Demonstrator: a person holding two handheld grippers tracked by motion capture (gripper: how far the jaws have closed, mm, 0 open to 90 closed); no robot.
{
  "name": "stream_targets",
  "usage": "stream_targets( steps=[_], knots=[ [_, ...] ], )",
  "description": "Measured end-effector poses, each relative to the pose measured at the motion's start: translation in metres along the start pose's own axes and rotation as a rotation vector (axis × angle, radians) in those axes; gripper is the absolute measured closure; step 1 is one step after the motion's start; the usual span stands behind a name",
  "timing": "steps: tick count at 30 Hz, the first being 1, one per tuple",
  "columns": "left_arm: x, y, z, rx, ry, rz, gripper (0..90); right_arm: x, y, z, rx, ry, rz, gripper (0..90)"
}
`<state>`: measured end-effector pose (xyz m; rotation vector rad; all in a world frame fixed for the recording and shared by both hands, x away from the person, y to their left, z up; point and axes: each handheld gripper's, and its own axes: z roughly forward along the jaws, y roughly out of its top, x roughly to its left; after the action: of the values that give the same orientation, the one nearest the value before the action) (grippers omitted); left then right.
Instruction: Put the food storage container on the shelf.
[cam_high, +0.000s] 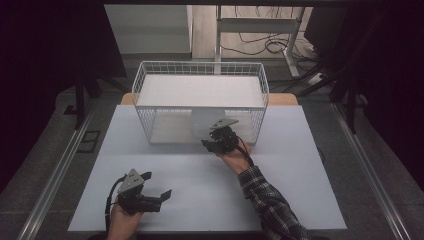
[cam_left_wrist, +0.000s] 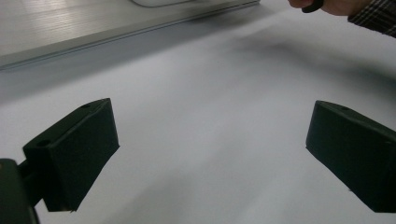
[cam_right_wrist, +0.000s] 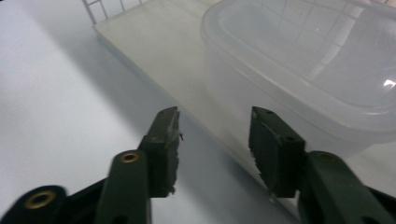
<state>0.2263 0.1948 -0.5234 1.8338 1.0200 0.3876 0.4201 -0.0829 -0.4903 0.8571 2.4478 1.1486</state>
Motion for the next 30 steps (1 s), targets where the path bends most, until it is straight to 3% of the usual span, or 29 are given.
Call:
stream_targets(
  steps=[14, 30],
  knots=[
    [0.002, -0.001, 0.001, 0.005, -0.018, -0.018, 1.9, 0.009, -0.009, -0.021, -0.018, 0.054, 0.013, 22.8],
    [0.002, -0.001, 0.003, 0.015, -0.04, -0.018, 1.0, 0.019, -0.026, -0.04, -0.034, 0.102, 0.001, 9.1]
  ],
)
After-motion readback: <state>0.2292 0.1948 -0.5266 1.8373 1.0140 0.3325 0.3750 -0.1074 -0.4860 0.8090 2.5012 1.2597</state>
